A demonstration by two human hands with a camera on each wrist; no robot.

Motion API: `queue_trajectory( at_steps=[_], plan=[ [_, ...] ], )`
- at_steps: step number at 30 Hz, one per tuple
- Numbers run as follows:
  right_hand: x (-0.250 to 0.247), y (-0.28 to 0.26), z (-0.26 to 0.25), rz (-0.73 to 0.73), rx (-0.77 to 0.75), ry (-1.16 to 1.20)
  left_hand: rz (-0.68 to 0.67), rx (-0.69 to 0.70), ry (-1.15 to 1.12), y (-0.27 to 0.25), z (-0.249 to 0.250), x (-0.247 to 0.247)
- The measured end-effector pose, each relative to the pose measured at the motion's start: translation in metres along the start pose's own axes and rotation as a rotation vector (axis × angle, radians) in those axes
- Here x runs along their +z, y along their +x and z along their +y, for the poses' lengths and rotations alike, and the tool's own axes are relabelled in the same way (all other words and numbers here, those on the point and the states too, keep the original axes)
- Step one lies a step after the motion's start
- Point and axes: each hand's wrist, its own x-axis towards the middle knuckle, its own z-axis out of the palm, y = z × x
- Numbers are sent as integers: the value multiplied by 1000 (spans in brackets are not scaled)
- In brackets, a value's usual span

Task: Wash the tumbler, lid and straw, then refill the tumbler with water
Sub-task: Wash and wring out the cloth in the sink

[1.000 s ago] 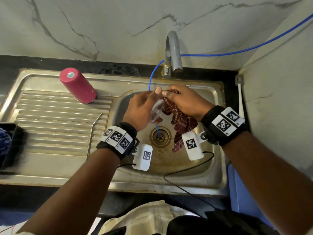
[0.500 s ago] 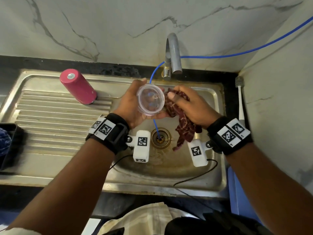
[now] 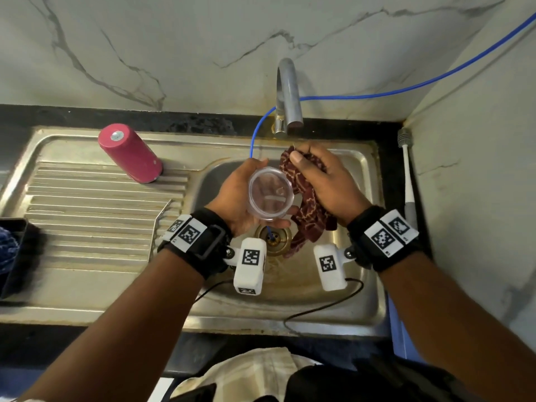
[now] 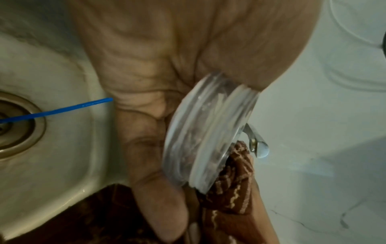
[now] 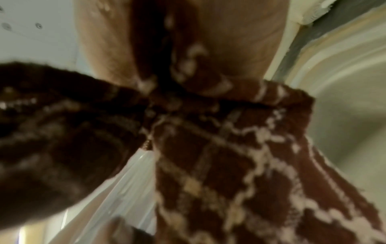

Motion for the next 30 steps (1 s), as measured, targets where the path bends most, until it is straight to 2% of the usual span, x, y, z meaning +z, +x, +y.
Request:
queue_trajectory(
  at_steps=[6,10,16,19,27,30],
  plan=[
    [13,-14,14,152,68,80,175,84,-120,9,-8,0],
    [21,-18,17,172,127,131,308,148,-158,13,-12,1],
    [26,-19,14,256,99,85,489,201,-235,14,-13,16],
    [33,-25,16,287,91,95,537,228,-264,11,-7,19],
    [41,-35,10,254,1,-2,631,269,-285,11,-8,24],
    [43,-37,9,259,-54,-14,603,259,-338,13,-12,24]
  ],
)
